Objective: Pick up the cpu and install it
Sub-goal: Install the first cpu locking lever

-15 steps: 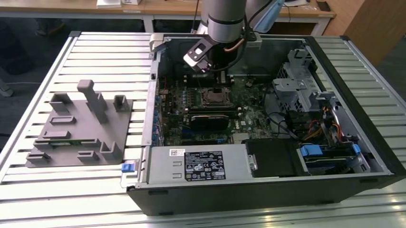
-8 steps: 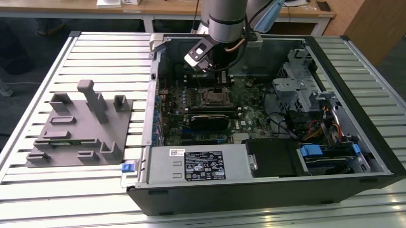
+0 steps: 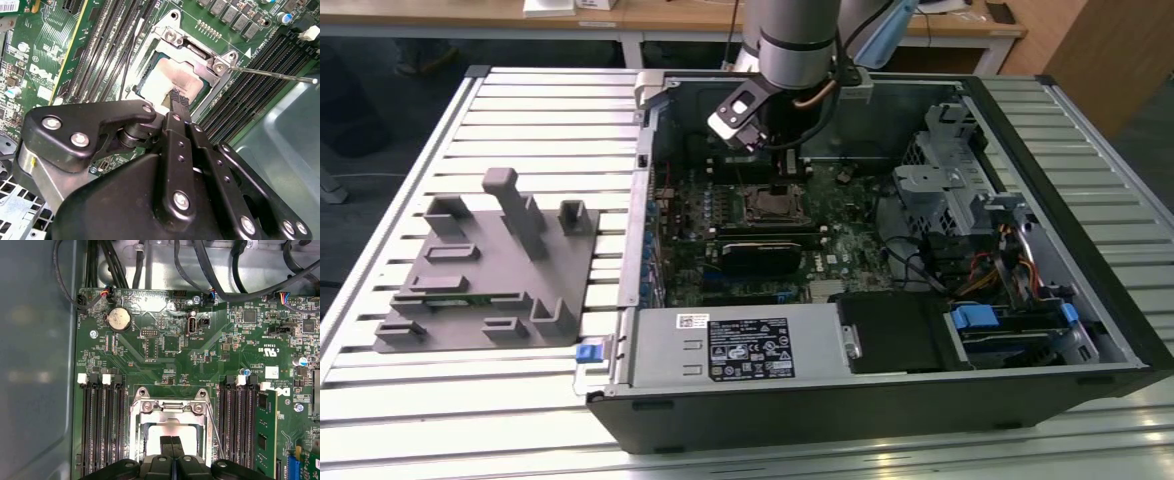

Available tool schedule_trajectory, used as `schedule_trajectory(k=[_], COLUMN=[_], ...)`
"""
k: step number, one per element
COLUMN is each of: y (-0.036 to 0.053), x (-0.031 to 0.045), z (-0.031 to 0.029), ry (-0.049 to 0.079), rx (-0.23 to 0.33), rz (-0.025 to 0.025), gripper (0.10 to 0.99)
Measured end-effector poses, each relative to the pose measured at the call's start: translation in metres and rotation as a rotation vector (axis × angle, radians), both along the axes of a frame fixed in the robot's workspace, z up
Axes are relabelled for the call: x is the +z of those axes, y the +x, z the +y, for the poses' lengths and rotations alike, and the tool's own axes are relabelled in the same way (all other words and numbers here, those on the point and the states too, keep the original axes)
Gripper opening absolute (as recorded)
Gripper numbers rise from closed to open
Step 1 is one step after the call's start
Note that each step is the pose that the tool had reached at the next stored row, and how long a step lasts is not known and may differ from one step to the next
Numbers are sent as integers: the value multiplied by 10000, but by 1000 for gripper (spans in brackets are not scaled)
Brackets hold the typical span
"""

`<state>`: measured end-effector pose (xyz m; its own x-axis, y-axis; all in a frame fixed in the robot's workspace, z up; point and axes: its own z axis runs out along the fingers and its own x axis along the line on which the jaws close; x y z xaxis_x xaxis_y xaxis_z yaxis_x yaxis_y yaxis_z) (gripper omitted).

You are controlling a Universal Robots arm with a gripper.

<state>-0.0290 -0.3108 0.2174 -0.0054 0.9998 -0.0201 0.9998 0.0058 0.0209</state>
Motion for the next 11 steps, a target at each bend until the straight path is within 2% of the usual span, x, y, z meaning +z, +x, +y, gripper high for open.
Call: schedule_trajectory(k=[11], y=[0], x=[20], z=[0], ry=[0], rx=[-1], rz=[-3], gripper=[106])
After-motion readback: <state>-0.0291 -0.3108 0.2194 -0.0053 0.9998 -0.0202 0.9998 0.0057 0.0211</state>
